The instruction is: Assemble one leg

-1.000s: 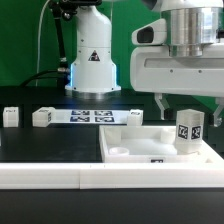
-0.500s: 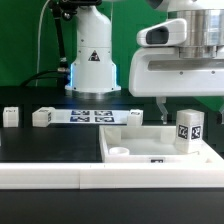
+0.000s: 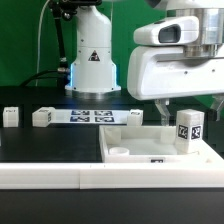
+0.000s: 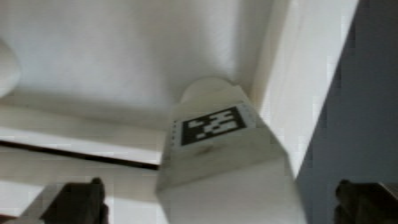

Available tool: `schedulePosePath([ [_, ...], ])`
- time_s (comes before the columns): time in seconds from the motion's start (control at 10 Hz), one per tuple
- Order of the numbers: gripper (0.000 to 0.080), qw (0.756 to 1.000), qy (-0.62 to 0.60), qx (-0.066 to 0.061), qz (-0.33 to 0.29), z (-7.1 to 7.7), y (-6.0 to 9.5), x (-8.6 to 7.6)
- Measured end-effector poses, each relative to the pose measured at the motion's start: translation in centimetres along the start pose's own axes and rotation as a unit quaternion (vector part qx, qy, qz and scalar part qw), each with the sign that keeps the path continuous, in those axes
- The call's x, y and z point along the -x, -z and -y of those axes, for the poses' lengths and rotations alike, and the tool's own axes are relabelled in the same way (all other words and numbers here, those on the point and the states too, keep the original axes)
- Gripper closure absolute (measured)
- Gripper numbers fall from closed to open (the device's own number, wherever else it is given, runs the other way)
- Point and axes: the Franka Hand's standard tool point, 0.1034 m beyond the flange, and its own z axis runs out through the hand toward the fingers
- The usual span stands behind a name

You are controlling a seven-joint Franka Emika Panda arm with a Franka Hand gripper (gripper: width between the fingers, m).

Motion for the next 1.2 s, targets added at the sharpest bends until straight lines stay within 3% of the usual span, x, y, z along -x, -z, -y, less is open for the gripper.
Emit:
schedulePosePath([
  [0.4,0.0198,1.0,0.027,0.003,-0.001,-0.34,-0.03,0.03],
  [0.5,0.0376,1.0,0.026,0.003,-0.001,-0.33,-0.04,0.03],
  [0.6,0.0376,1.0,0.019,0.003,-0.001,-0.32,-0.04,0.03],
  [0.7,0.0511,1.0,0.019,0.003,-0.001,-0.35,-0.06,0.04],
  [1.2,0.051,0.989,-0.146,-0.005,-0.001,-0.32,-0.06,0.03],
])
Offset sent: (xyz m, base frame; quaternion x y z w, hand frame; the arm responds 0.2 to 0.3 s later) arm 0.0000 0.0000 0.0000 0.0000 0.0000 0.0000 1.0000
